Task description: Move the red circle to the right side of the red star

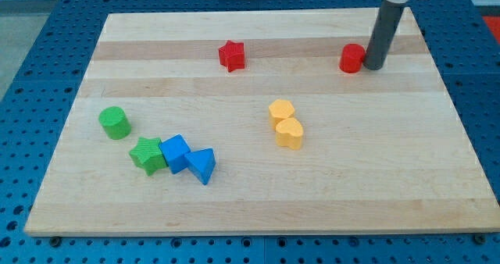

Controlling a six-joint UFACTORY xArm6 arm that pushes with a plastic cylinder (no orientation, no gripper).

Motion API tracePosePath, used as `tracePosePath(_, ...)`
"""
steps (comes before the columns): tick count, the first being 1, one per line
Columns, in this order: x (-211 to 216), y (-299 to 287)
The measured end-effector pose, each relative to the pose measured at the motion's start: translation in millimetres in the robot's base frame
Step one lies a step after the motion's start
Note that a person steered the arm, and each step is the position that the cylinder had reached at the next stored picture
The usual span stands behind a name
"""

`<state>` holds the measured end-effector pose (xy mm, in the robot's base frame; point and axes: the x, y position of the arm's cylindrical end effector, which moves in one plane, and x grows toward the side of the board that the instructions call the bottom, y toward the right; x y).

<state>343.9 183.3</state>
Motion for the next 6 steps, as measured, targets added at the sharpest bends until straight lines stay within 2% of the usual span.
tracePosePath(6, -5.9, -98.4)
